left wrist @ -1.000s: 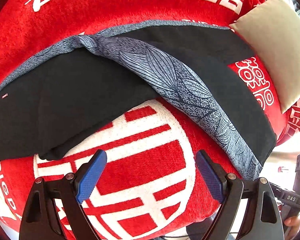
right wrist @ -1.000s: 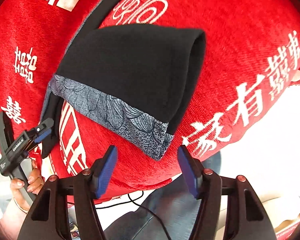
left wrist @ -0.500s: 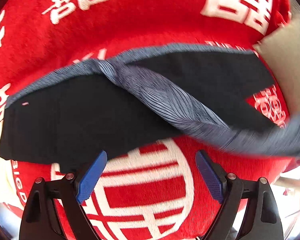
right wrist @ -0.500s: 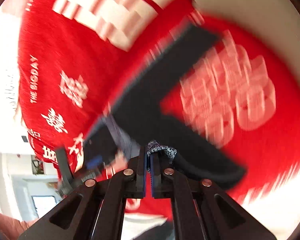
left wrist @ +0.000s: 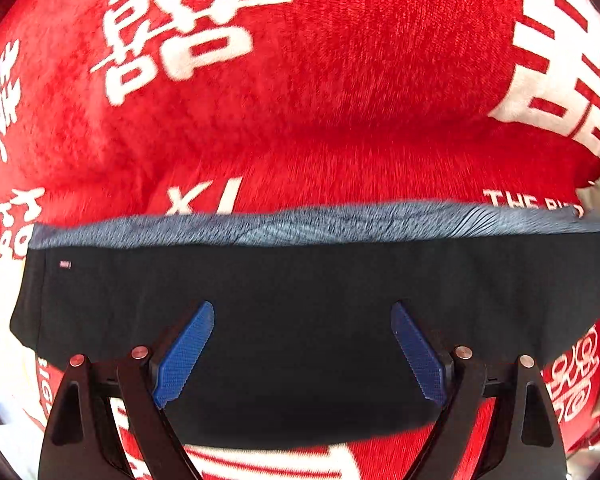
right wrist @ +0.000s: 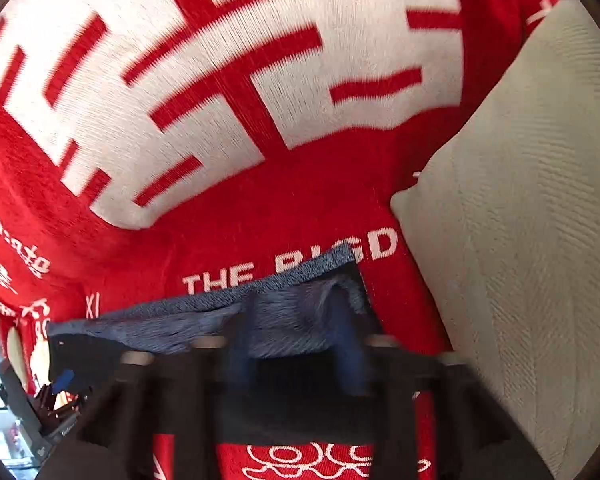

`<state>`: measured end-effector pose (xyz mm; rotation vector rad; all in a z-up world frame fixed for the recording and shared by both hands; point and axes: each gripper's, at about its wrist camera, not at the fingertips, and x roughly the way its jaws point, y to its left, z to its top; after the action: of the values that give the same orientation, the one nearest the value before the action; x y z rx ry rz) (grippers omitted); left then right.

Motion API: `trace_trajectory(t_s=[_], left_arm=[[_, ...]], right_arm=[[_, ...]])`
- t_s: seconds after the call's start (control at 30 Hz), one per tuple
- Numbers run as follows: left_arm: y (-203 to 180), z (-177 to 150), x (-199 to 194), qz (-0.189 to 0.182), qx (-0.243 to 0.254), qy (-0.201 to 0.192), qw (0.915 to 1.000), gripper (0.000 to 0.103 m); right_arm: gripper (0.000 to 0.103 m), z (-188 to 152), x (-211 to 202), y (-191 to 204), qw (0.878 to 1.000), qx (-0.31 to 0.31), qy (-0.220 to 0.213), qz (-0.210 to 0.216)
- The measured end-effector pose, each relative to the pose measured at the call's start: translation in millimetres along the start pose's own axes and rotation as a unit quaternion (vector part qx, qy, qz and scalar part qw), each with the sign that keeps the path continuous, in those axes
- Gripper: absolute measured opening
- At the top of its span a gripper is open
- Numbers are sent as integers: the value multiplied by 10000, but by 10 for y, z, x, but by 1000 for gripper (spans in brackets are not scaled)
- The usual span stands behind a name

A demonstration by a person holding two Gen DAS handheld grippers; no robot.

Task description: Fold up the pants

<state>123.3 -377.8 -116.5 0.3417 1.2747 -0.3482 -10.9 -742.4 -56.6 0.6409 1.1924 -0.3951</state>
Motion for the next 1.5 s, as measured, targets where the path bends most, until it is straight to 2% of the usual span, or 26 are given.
trace_trajectory(t_s=[0.07,0.13,0.2,0.27,0.37,0.4,0.43,0.47,0.5,0.57,0.67,0.8,0.87,0.9,0.97,1.03,1.07,1.1,1.2,1.3,1.37,1.5], left_arm=[[-65,78,115,18,-16,86,10000,91],[-147,116,220,41,36,146,9999,91],[-243,133,321,157,135,188,9996,91],[-325,127,401,209,179,225,9994,91],[-356,95,487,266,163,224,9993,91],[-349,90,506,268,128,237,9993,92],[-329,93,521,240,67,263,9993,92],[-308,105,527,212,-4,298,9993,92],[-299,115,524,164,-129,439,9988,92],[-334,155,551,228,-94,382,9990,92],[-416,249,657,324,3,336,9989,94],[-390,275,637,284,-164,346,9989,95],[-356,247,589,263,-176,378,9988,95],[-337,212,579,247,-180,375,9988,95],[-306,140,580,186,-181,333,9991,97],[-255,87,579,97,-217,336,9992,99],[-207,93,557,13,-260,414,9988,99],[-153,83,506,-5,-273,433,9987,99],[212,2,183,132,-152,30,9998,99],[809,-93,19,421,-213,-153,9988,99],[1292,-94,68,741,-350,-179,9965,99],[2324,-69,459,1372,-870,-22,9867,99]], right_arm=[[72,-89,-136,60,9992,-188,-335,-115],[71,-179,-196,98,9983,-309,-469,-178],[71,-207,-107,82,9987,-287,-320,-292],[70,-179,58,69,9971,-425,-158,-610],[69,-51,274,66,9927,-701,-196,-960],[69,-3,393,42,9912,-783,-58,-1065],[61,20,514,-8,9900,-797,176,-1148],[24,44,696,-63,9899,-693,539,-1109],[25,57,817,-128,9911,-475,795,-953],[23,117,785,-99,9922,-587,544,-958],[23,234,794,-12,9886,-912,289,-1165],[26,275,697,-61,9930,-429,418,-1022],[35,155,530,34,9923,-519,268,-1090],[37,45,431,126,9929,-654,145,-987],[50,-157,352,289,9924,-952,57,-779],[59,-359,429,379,9910,-1117,185,-711],[58,-485,563,367,9891,-1149,388,-840],[58,-564,670,331,9866,-1138,597,-1000],[59,-693,527,418,9842,-1237,379,-1209],[59,-832,285,589,9883,-1140,286,-969],[59,-953,181,768,9900,-1105,294,-828],[59,-1359,146,1271,9914,-1138,367,-538]])
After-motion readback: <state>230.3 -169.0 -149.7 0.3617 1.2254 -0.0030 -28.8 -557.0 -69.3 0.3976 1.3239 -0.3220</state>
